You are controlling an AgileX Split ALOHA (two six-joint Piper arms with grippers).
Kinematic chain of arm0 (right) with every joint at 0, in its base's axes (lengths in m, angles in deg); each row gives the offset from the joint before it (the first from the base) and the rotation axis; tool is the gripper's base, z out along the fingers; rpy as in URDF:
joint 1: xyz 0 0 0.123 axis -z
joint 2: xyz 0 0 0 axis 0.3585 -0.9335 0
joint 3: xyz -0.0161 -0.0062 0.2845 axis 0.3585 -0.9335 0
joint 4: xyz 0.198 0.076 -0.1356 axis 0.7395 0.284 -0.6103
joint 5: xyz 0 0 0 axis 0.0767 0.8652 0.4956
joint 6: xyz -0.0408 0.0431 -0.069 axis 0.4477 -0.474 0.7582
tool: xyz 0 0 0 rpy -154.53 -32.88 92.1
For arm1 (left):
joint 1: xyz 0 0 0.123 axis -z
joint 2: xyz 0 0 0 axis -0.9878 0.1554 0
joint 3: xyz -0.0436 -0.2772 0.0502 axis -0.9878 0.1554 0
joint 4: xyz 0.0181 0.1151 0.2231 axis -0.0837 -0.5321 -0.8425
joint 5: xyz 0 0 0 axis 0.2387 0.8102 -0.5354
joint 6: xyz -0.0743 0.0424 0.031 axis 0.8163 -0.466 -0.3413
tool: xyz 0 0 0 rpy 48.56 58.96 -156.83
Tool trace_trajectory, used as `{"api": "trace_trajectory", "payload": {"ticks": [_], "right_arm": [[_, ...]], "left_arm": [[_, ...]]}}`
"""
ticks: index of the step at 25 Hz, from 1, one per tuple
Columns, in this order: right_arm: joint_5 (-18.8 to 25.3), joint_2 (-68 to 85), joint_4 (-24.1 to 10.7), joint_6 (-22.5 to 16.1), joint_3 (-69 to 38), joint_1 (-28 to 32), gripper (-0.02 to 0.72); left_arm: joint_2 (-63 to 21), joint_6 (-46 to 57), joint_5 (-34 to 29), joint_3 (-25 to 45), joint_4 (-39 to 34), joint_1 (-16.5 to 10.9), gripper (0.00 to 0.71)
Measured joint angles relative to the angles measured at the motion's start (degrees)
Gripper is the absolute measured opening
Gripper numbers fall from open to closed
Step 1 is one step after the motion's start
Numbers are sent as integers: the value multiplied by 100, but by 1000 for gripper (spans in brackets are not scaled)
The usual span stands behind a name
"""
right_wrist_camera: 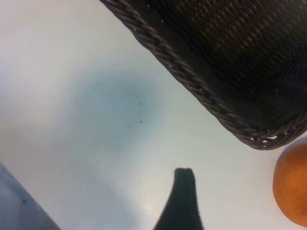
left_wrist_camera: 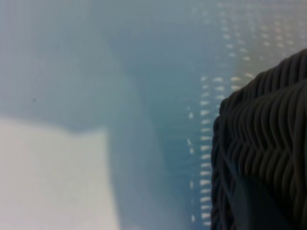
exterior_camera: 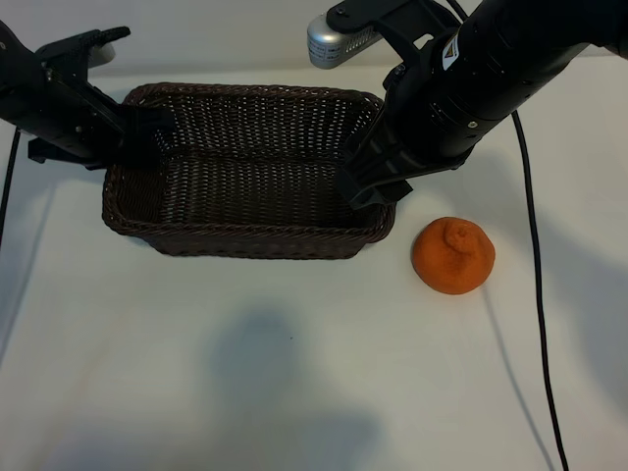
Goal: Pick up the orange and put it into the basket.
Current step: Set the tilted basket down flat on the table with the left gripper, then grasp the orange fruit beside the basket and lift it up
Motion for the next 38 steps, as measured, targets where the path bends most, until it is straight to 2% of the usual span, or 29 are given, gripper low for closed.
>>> {"api": "trace_trajectory", "payload": {"ticks": [25,26,28,31,34,36,38], "right_arm": [[-5,0,0,0,0,0,593],[-5,0,0,0,0,0,593],[-5,0,0,0,0,0,593],[-5,0,0,0,0,0,593],[-5,0,0,0,0,0,593],[-5,0,0,0,0,0,593],[-5,0,0,0,0,0,593]], "left_arm": [[112,40,-119,0,-20,0,157],[112,40,-172,0,-25,0,177],[112,40,-229,0,-25,0,263],[112,54,-247,0,-20,0,463],[112,113,-285,0,-20,0,609],[112,169,-328,0,-20,0,646],[112,206,-371,0,-20,0,649]]}}
